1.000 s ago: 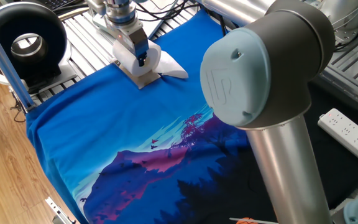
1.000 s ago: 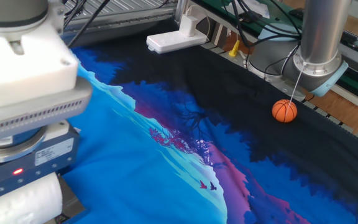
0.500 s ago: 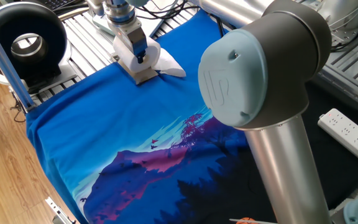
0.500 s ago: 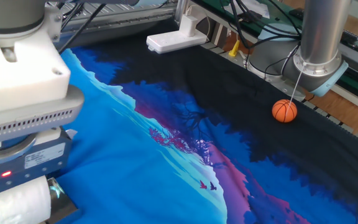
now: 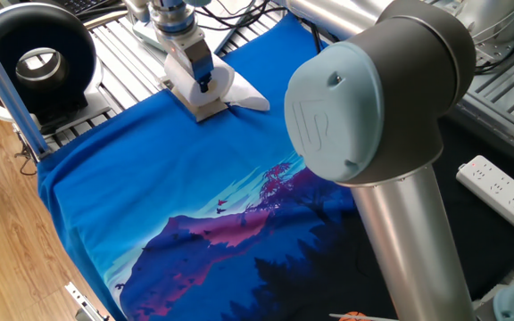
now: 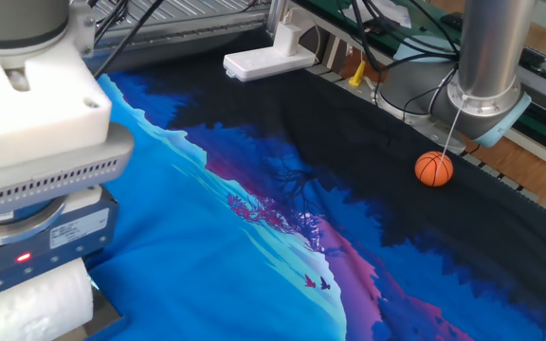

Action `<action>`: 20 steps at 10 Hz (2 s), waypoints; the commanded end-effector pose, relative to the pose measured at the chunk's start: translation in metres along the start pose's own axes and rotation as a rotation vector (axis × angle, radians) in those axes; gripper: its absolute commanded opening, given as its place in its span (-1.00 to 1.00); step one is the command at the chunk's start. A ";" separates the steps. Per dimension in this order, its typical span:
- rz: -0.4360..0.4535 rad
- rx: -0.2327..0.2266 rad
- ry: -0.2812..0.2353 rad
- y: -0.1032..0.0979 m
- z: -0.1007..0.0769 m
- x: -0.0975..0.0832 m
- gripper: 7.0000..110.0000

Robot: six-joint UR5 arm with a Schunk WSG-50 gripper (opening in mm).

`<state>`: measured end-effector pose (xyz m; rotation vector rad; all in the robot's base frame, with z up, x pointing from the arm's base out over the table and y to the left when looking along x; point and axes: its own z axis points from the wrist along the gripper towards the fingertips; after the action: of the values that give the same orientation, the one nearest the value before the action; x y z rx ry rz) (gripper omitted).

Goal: Put the toilet paper on its holder

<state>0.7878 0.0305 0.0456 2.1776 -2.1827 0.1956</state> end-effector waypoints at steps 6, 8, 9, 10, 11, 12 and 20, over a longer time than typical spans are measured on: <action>-0.050 0.018 0.019 0.002 -0.005 0.006 0.57; -0.046 0.045 0.013 -0.006 -0.004 0.006 0.57; -0.017 0.053 0.000 -0.008 -0.005 0.004 0.57; -0.002 0.066 -0.013 -0.013 -0.004 0.001 0.57; -0.014 0.072 -0.019 -0.017 -0.003 -0.001 0.57; -0.027 0.071 -0.021 -0.018 -0.002 -0.003 0.57; 0.007 0.013 0.028 -0.003 -0.001 0.009 1.00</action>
<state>0.7962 0.0225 0.0480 2.1852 -2.1723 0.2653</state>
